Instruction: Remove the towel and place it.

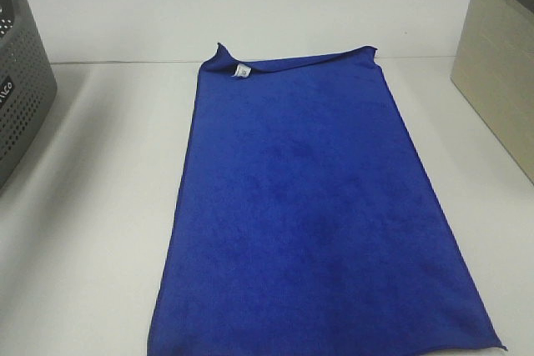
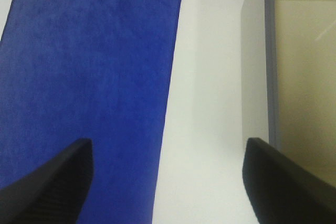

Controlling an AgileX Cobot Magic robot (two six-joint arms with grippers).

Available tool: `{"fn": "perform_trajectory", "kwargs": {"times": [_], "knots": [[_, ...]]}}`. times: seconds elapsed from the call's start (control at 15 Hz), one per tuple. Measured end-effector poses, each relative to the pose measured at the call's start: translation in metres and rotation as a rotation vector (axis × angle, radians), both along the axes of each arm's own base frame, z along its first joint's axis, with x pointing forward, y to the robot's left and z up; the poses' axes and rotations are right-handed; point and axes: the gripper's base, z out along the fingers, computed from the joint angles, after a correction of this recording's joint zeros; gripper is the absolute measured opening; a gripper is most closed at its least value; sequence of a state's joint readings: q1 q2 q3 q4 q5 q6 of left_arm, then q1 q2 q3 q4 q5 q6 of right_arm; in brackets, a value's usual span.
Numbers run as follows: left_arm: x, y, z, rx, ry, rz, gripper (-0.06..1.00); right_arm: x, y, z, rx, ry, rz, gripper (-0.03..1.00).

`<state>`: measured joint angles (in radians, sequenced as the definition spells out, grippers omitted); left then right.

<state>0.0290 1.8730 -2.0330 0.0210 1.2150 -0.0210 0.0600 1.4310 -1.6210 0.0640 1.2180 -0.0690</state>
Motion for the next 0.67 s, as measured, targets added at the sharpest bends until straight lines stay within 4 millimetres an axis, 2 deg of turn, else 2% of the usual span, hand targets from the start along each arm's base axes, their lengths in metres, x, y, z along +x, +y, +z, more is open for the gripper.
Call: {"fn": "perform_trajectory", "kwargs": {"times": [0.13,0.33,0.47,0.67], "knots": [[-0.043,0.001,0.006,0.028,0.034,-0.004,0.87,-0.056,-0.004,0.000,-0.004,-0.018,-0.007,0.77],[-0.114,0.000,0.009,0.048,0.065,-0.003,0.87,-0.126,-0.008,-0.002,0.014,-0.092,-0.027,0.77],[-0.168,-0.001,0.009,0.059,0.054,-0.015,0.87,-0.164,-0.011,-0.007,0.030,-0.145,-0.045,0.77],[-0.231,-0.003,0.002,0.067,0.017,-0.019,0.87,-0.216,-0.014,-0.023,0.041,-0.228,-0.049,0.76]]}}
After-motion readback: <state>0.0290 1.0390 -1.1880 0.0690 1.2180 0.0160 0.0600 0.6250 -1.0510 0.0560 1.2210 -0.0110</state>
